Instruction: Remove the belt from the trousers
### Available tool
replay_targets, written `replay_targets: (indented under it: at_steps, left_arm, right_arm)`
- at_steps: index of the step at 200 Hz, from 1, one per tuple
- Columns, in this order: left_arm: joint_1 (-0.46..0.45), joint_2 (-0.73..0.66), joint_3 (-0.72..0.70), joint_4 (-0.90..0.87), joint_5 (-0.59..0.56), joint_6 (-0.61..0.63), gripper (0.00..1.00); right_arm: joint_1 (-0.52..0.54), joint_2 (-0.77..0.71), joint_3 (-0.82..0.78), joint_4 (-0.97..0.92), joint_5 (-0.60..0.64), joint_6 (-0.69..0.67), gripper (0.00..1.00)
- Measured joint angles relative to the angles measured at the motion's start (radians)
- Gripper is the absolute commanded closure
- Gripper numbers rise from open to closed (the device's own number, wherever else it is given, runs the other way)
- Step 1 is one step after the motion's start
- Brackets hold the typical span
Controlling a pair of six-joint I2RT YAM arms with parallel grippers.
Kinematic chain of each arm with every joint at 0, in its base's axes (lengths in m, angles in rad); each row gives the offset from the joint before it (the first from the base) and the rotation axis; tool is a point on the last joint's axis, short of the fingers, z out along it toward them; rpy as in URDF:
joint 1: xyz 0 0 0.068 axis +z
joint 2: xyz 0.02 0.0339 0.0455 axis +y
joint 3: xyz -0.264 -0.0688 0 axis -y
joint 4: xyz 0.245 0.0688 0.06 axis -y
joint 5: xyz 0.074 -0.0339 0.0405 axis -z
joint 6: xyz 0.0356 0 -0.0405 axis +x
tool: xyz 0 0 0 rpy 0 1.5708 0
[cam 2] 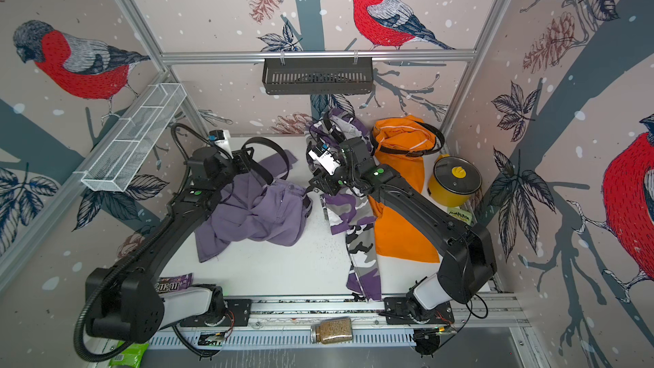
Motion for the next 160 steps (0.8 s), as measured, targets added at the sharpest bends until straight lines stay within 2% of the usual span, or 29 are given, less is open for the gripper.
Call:
replay_targets:
  at_steps: [11,42,79,113,138,160]
  left_arm:
    - [-0.014,0.024,0.025,-0.019,0.023,0.016,0.0]
    - [-0.064,0.025,0.088,-0.087,0.05,0.066,0.0]
    - [-0.068,0.006,0.194,-0.212,0.039,0.116,0.0]
    - [-0.079,0.064,0.325,-0.359,0.132,0.175,0.0]
    - [-0.154,0.022,0.272,-0.391,0.23,0.197,0.0]
    - [-0.261,-0.05,0.145,-0.301,0.293,0.198,0.0]
  right_arm:
    - [-0.006,0.002,0.006,0.0,0.003,0.01,1.0]
    - [-0.029,0.002,0.02,-0.005,0.021,0.025,1.0]
    - [-0.043,-0.005,0.027,-0.006,0.022,0.048,1.0]
    - [-0.05,-0.006,0.037,-0.006,0.023,0.051,1.0]
    - [-0.056,-0.005,0.043,-0.008,0.024,0.071,1.0]
    - [-0.06,-0.004,0.059,-0.008,0.025,0.082,1.0]
